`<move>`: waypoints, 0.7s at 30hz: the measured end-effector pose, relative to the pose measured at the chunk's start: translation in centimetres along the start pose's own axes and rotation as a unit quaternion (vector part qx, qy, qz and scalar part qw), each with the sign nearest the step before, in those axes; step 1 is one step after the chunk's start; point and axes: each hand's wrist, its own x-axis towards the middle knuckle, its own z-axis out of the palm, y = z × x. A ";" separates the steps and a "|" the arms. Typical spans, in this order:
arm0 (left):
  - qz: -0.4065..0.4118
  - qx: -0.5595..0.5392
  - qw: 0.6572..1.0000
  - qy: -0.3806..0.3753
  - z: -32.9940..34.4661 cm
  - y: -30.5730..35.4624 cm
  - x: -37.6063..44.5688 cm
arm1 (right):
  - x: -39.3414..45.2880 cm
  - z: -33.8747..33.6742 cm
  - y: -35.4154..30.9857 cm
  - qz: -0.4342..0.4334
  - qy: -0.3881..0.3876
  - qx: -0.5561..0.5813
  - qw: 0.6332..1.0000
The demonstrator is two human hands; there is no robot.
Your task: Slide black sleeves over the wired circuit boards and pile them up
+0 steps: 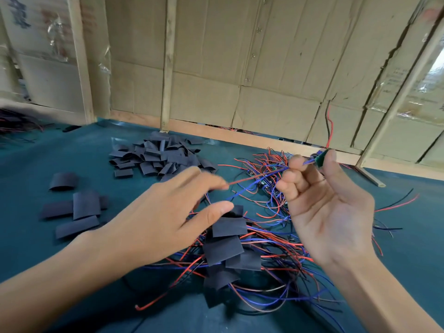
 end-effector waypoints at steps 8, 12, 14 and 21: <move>0.059 0.030 0.998 -0.004 -0.2 0.5 0.0 | -0.7 0.2 1.8 0.074 -0.078 -0.091 0.990; 0.100 0.059 0.993 -0.020 0.2 1.1 0.0 | -1.6 0.5 2.9 0.078 -0.134 -0.191 0.969; 0.111 0.049 0.992 -0.028 0.5 1.0 -0.2 | -1.7 0.6 2.9 0.040 -0.143 -0.254 0.956; -0.011 -0.130 0.990 -0.059 0.8 -0.3 -0.6 | -1.8 0.8 2.0 -0.066 -0.103 -0.326 0.937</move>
